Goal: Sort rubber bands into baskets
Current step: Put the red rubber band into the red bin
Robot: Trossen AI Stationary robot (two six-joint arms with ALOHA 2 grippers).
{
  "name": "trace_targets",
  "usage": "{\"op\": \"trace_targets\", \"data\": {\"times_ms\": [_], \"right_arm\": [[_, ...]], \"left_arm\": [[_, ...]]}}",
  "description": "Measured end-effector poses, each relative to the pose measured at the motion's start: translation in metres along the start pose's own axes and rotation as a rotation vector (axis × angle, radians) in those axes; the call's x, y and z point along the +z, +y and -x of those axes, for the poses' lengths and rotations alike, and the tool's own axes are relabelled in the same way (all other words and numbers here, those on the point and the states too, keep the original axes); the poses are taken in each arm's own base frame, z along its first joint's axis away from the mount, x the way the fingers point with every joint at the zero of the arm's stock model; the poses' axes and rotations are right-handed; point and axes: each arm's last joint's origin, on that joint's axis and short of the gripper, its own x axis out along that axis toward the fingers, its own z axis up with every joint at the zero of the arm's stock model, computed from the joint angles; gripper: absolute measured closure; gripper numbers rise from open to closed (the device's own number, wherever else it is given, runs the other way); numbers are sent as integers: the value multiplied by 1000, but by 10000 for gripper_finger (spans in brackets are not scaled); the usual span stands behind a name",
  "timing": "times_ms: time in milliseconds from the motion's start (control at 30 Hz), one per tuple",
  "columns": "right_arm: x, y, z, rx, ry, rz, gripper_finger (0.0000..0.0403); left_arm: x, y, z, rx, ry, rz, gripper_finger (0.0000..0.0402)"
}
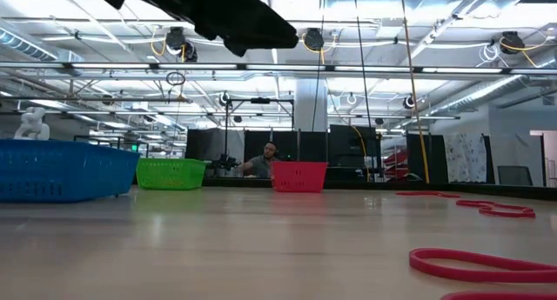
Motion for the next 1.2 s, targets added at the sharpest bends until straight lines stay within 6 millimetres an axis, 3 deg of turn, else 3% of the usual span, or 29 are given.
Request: {"op": "trace_targets", "data": {"times_ms": [400, 767, 867, 1033, 1200], "right_arm": [[-5, -4, -3, -124, -72, 126, 266], [-11, 2, -41, -143, 47, 185, 268], [-12, 2, -43, -130, 78, 154, 290], [-7, 3, -37, -81, 93, 140, 385], [1, 10, -22, -38, 42, 182, 399]], "left_arm": [[-5, -1, 0, -18, 13, -2, 299], [-6, -1, 0, -19, 20, -9, 299], [-6, -1, 0, -19, 19, -10, 299], [-6, 0, 0, -15, 20, -8, 299], [-8, 0, -4, -14, 23, -34, 299]]}}
